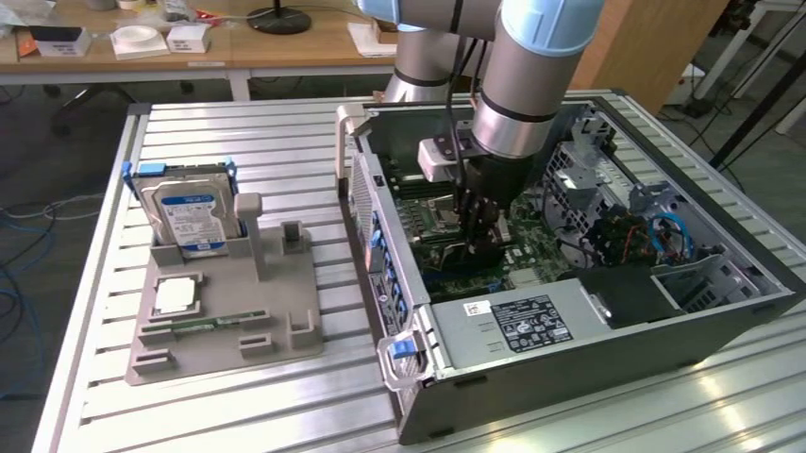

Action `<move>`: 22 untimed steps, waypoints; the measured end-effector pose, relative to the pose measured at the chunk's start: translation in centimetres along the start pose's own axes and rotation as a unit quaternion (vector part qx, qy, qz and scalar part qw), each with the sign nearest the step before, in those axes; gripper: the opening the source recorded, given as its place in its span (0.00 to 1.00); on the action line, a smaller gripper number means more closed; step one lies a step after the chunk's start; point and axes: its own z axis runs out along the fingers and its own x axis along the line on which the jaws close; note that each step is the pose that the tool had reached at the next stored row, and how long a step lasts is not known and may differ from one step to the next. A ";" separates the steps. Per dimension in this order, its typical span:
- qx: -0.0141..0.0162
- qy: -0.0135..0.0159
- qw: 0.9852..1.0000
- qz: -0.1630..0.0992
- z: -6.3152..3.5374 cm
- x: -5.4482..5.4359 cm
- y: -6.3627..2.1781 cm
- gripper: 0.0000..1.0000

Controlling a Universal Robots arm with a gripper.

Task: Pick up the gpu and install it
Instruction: 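Insert the gpu into the slot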

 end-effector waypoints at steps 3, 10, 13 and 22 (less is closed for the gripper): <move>0.000 0.000 1.000 0.000 0.00 0.0 0.00 0.26; 0.000 0.000 1.000 0.000 -0.56 0.0 0.02 0.26; 0.000 0.000 1.000 0.000 -0.57 0.0 0.01 0.26; 0.000 0.000 1.000 0.000 0.01 0.0 0.00 0.26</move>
